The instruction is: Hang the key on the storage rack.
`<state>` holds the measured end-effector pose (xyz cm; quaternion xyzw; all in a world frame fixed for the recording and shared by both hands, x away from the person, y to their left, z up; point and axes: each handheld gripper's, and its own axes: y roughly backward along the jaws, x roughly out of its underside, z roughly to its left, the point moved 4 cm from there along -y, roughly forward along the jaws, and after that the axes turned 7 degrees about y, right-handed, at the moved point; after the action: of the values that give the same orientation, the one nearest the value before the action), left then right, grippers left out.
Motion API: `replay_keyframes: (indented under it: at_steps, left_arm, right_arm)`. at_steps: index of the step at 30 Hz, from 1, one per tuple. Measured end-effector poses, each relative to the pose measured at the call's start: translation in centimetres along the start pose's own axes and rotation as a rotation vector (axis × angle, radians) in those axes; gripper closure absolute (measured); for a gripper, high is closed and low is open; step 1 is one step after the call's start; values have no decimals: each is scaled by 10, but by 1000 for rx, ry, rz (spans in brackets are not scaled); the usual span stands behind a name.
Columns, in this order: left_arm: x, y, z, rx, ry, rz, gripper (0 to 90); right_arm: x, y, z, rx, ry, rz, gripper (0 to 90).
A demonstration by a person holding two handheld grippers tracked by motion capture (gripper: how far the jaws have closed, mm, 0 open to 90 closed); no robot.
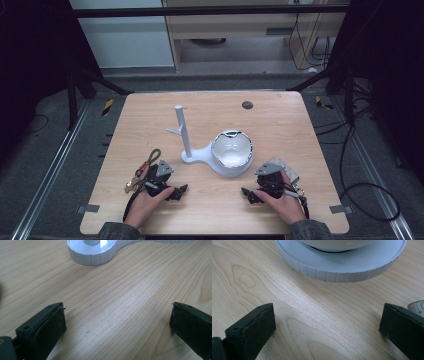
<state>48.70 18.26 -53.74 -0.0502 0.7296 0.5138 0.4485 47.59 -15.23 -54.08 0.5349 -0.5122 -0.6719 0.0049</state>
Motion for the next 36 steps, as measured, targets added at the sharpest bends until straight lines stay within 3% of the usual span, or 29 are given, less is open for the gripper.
replay_keyframes:
  at_steps: [5, 12, 15, 18, 23, 24, 25, 27, 28, 29, 30, 31, 33, 34, 36]
  left_arm:
    - [-4, 6, -2, 25, 4, -33, 51]
    - [-11, 28, 3, 9, 17, -113, 74]
    - [-15, 36, 9, 19, 76, -99, 148]
    - [-25, 40, 17, -46, 49, -83, 151]
    - [-38, 48, 28, -78, 20, -52, 81]
    - [-42, 55, 37, -118, -27, -27, 72]
    - [-43, 57, 42, -137, -47, -3, 55]
    - [-44, 59, 48, -155, -52, 18, 53]
    - [-45, 62, 60, -179, -35, 41, 53]
    - [-45, 62, 60, -179, -35, 41, 60]
    - [-45, 66, 68, -173, 5, 57, 66]
    - [-44, 67, 72, -175, 15, 67, 66]
    - [-44, 69, 75, -179, 15, 77, 76]
    - [-42, 71, 80, -194, 5, 105, 87]
    - [-42, 72, 87, -191, 23, 126, 96]
  right_arm:
    - [0, 0, 0, 0, -1, 1, 3]
    - [0, 0, 0, 0, -1, 0, 3]
    - [0, 0, 0, 0, 0, 0, 2]
    - [0, 0, 0, -3, -4, 2, 3]
    - [0, 0, 0, 1, -2, 1, 3]
    - [0, 0, 0, 0, -2, 1, 3]
    - [0, 0, 0, 1, -2, 1, 3]
    - [1, 0, -1, 8, 8, 1, 3]
    - [1, 0, -1, 8, 8, -1, 4]
    - [1, 1, 0, 4, -9, 2, 5]
    - [1, 1, 0, 7, -10, 2, 5]
    - [1, 2, 0, 10, -14, 1, 5]
    - [2, 2, 1, 12, -19, 1, 5]
    - [2, 2, 1, 12, -19, 1, 5]
    - [2, 2, 1, 11, -18, 1, 5]
